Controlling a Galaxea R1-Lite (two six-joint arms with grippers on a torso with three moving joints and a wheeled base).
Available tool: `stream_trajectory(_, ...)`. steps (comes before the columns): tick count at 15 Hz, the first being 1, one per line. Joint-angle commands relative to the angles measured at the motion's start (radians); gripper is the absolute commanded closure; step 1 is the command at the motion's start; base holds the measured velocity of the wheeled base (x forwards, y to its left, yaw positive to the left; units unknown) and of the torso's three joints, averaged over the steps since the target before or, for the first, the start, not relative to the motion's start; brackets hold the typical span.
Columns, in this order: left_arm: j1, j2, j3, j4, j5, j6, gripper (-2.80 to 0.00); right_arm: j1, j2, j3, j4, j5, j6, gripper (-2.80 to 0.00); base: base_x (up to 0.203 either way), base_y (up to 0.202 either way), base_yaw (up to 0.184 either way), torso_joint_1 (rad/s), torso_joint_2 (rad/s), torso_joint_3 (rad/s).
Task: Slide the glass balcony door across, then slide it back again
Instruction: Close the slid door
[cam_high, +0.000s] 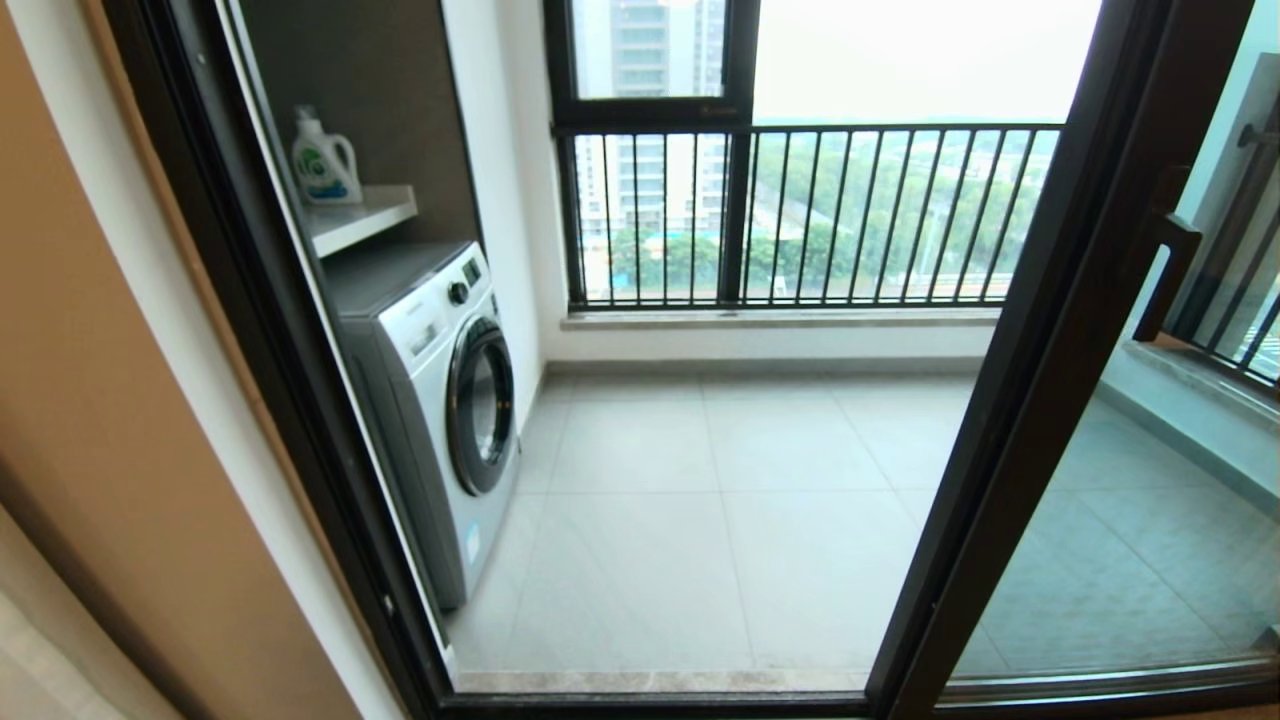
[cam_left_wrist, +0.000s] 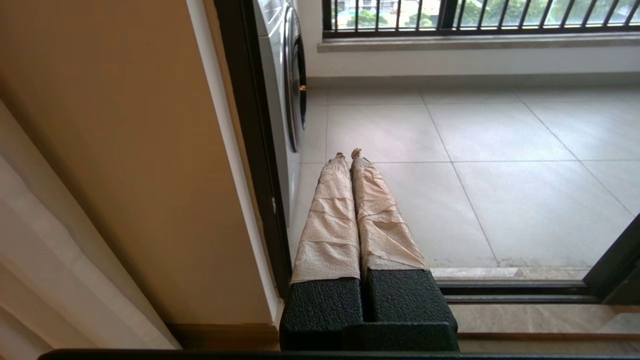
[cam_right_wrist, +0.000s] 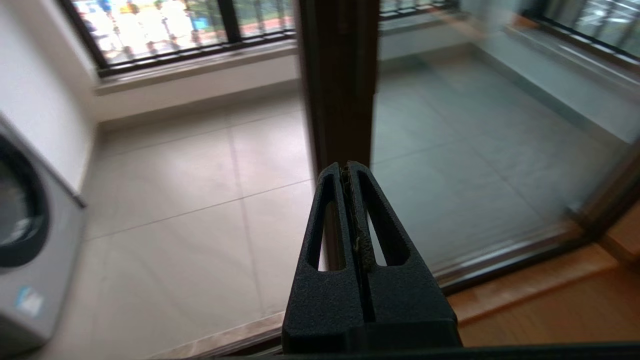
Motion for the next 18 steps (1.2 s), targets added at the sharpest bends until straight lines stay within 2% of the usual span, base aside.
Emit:
stream_trajectory(1, 0.000, 0.001, 0.000, 0.000, 0.000, 0.000, 0.00, -0.146, 0.206, -0.102, -0.002, -0.001, -0.012, 0.00, 0.000, 0.000, 0.000, 0.000, 0.00, 0.000)
stream_trajectory(4, 0.000, 0.001, 0.000, 0.000, 0.000, 0.000, 0.00, -0.313, 0.316, -0.180, -0.006, 0.042, -0.057, 0.00, 0.000, 0.000, 0.000, 0.000, 0.00, 0.000)
stream_trajectory(7, 0.000, 0.001, 0.000, 0.000, 0.000, 0.000, 0.00, -0.404, 0.415, -0.256, -0.032, 0.133, -0.075, 0.00, 0.000, 0.000, 0.000, 0.000, 0.00, 0.000)
stream_trajectory(11, 0.000, 0.001, 0.000, 0.000, 0.000, 0.000, 0.00, -0.460, 0.566, -0.399, -0.044, 0.306, -0.071, 0.00, 0.000, 0.000, 0.000, 0.000, 0.00, 0.000)
stream_trajectory(18, 0.000, 0.001, 0.000, 0.000, 0.000, 0.000, 0.00, -0.463, 0.826, -0.710, -0.045, 0.444, -0.073, 0.00, 0.000, 0.000, 0.000, 0.000, 0.00, 0.000)
